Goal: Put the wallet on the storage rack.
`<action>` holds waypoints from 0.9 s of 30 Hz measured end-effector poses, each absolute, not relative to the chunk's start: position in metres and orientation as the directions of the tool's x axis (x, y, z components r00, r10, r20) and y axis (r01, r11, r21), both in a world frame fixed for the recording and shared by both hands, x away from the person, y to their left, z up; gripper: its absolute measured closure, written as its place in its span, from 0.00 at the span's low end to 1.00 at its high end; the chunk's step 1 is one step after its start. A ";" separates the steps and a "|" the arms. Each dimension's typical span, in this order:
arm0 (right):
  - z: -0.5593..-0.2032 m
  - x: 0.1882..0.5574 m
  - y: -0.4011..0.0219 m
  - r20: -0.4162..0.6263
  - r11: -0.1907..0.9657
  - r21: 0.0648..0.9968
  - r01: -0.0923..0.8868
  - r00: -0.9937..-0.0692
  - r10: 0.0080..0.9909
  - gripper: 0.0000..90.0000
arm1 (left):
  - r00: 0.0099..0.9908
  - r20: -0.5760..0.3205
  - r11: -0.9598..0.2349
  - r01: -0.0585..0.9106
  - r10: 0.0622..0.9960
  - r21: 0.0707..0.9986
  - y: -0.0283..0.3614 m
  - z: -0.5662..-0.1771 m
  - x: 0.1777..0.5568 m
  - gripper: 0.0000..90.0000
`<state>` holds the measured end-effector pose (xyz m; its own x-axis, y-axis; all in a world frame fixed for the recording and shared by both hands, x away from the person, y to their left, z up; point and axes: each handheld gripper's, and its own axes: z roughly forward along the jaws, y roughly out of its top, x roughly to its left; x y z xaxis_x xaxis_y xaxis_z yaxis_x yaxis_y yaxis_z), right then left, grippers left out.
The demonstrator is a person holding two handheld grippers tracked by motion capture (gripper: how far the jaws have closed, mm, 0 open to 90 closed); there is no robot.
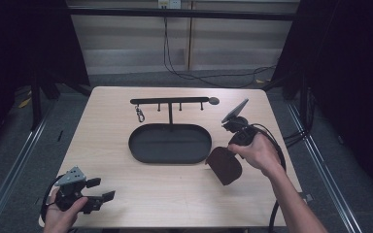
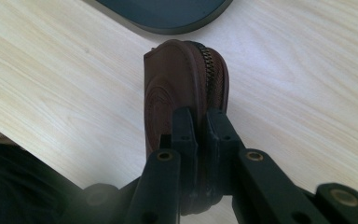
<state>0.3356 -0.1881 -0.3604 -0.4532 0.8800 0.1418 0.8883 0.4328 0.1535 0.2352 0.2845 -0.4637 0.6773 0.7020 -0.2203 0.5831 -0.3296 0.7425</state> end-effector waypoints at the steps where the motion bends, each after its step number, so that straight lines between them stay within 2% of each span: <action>1: -0.359 0.336 -0.188 0.138 0.427 0.158 0.890 -0.448 0.883 0.93 | 0.676 -0.223 -0.325 0.584 0.702 0.744 0.284 -0.464 0.235 0.24; 13: -0.341 0.345 -0.192 0.082 0.398 0.173 0.901 -0.415 0.906 0.93 | 0.684 -0.213 -0.337 0.576 0.698 0.745 0.284 -0.463 0.235 0.24; 27: -0.327 0.359 -0.190 0.088 0.361 0.225 0.905 -0.388 0.918 0.92 | 0.689 -0.220 -0.339 0.577 0.691 0.743 0.284 -0.463 0.234 0.24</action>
